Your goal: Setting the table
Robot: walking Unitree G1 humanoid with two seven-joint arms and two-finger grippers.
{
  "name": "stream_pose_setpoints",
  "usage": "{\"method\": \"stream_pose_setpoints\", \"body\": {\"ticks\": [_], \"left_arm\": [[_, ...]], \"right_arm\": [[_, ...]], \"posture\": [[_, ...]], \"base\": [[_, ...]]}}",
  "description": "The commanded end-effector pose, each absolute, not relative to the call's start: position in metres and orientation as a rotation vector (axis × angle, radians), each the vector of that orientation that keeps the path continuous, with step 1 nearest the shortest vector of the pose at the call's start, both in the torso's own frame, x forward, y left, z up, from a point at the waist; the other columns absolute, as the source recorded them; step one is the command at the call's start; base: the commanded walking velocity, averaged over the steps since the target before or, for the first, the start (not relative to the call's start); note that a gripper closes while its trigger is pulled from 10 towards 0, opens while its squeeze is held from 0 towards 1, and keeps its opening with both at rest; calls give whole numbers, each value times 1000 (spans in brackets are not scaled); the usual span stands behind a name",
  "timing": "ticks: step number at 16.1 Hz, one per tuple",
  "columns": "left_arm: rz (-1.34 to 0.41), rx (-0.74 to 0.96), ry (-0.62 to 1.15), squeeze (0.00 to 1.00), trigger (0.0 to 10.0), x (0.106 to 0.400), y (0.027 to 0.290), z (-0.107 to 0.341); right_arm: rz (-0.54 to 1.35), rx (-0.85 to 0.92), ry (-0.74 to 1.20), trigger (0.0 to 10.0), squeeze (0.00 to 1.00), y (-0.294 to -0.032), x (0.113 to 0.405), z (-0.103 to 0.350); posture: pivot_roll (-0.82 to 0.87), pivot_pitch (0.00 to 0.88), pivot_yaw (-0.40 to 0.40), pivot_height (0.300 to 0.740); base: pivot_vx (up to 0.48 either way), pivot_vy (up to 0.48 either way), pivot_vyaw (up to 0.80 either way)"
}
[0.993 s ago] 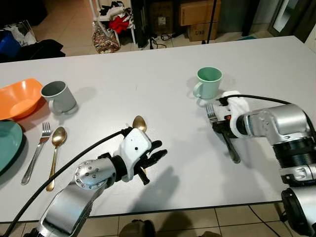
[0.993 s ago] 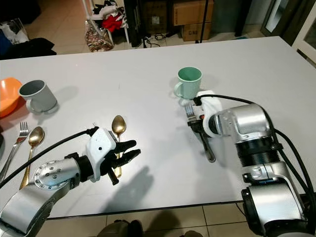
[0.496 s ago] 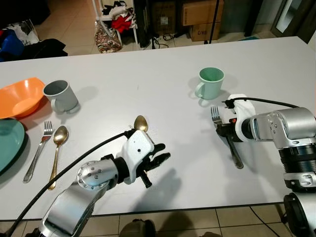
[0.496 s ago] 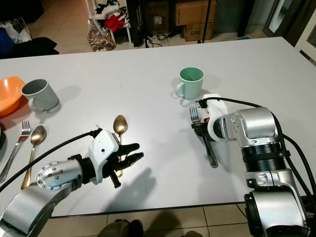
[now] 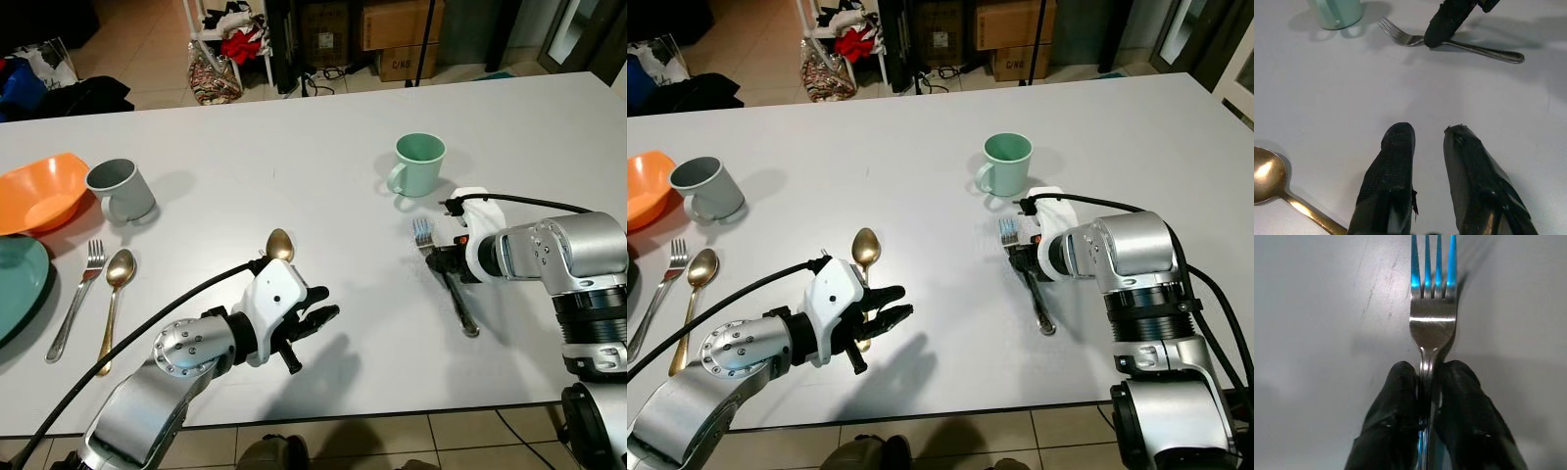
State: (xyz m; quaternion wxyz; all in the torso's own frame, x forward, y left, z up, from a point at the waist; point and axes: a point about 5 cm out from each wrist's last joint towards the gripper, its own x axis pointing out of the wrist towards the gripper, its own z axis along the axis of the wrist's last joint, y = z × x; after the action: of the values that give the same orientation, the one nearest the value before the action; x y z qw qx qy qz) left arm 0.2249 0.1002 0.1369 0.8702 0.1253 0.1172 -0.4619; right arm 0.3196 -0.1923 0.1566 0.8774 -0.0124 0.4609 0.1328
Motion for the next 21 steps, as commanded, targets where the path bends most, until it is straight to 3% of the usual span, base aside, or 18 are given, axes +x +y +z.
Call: {"method": "stream_pose_setpoints", "body": {"ticks": [1,2,3,4,8,9,10,11,12,14,16,17,21], "left_arm": [[-985,271,234,0,10000,223,99,141],[-986,271,237,0,10000,223,99,141],[-987,271,239,0,10000,223,99,140],[-987,269,238,0,10000,222,100,141],[-920,191,202,0,10000,222,109,151],[-844,149,180,0,10000,223,114,153],[-815,134,175,0,10000,224,116,154],[-663,104,166,0,10000,230,122,153],[-509,67,166,0,10000,232,127,150],[-420,7,189,0,10000,229,130,146],[-311,70,135,0,10000,228,138,149],[-227,89,114,0,10000,227,146,149],[-156,131,154,0,10000,223,155,137]], "right_arm": [[247,-17,1019,10000,561,-198,312,149],[241,-10,1025,10000,710,-199,310,148],[229,-5,1026,10000,769,-201,309,148],[219,4,1020,10000,898,-205,307,151],[204,-12,869,10000,894,-231,289,200],[285,-18,748,10000,0,-226,281,221],[308,-14,702,10000,0,-223,278,227],[395,-34,511,10000,0,-208,271,235],[470,-80,411,10000,0,-190,257,215],[494,13,386,10000,0,-174,246,194],[500,82,329,10000,0,-162,245,185],[482,82,290,10000,0,-154,244,181],[454,55,251,10000,0,-146,244,163]], "posture": [[-133,78,92,740],[-132,78,94,740],[-130,77,93,740],[-128,76,92,740],[-124,60,99,740],[-142,54,115,740],[-146,52,122,740],[-154,48,137,740],[-152,43,148,740],[-157,35,158,740],[-147,26,152,740],[-143,16,140,740],[-132,7,120,740]], "base": [[0,0,0],[0,0,0],[0,0,0],[0,0,0],[0,0,0],[0,0,0],[0,0,0],[0,0,0],[0,0,0],[0,0,0],[0,0,0],[0,0,800],[0,0,800]]}}
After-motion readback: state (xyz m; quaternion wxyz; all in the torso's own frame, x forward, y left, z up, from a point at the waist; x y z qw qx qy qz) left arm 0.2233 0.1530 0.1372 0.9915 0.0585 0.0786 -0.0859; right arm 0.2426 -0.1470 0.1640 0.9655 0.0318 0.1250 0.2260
